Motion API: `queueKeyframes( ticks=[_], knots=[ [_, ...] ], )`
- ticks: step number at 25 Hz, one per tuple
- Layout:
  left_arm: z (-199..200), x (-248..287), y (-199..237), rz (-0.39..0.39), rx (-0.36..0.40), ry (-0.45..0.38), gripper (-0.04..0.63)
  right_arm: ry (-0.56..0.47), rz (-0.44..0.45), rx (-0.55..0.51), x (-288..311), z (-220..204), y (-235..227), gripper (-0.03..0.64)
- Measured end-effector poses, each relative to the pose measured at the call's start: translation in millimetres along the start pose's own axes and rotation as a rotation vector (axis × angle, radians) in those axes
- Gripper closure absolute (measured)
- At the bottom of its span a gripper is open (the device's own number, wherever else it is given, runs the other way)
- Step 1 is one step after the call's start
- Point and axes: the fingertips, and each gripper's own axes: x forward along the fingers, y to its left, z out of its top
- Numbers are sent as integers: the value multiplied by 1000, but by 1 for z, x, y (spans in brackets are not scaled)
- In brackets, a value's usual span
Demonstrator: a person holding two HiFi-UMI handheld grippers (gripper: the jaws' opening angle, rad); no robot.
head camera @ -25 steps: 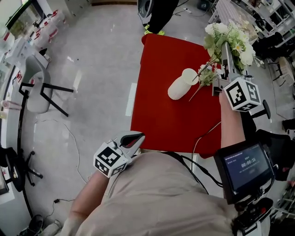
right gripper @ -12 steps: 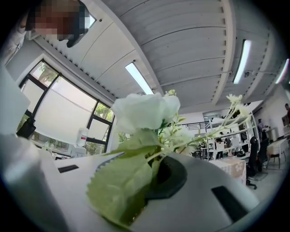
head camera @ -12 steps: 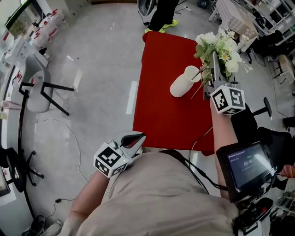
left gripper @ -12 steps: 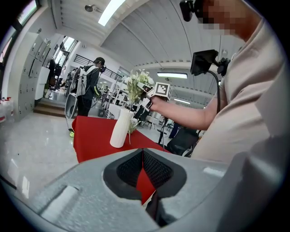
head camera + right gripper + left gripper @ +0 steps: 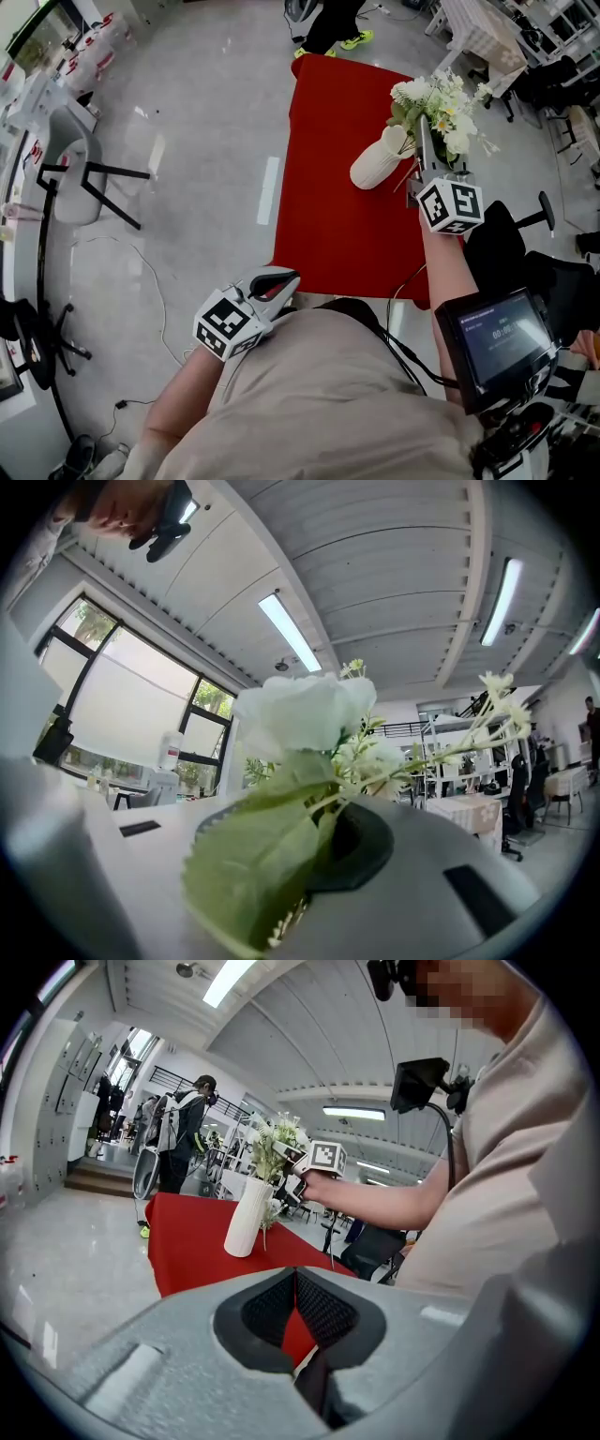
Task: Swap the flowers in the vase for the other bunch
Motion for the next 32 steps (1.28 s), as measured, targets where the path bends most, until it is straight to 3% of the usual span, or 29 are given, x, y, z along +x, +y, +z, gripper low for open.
queueKeyframes(
  ticks=[4, 11, 32],
  knots=[
    [-1, -1, -1, -3, -4, 3, 588, 32, 5, 0, -1, -14, 2, 515],
    [-8, -3, -8, -27, -17, -3, 588, 82, 28, -28, -10, -34, 16, 407],
    [-9, -11, -12, -61, -1, 4, 588, 203, 13, 18, -27, -69, 21, 269]
  ],
)
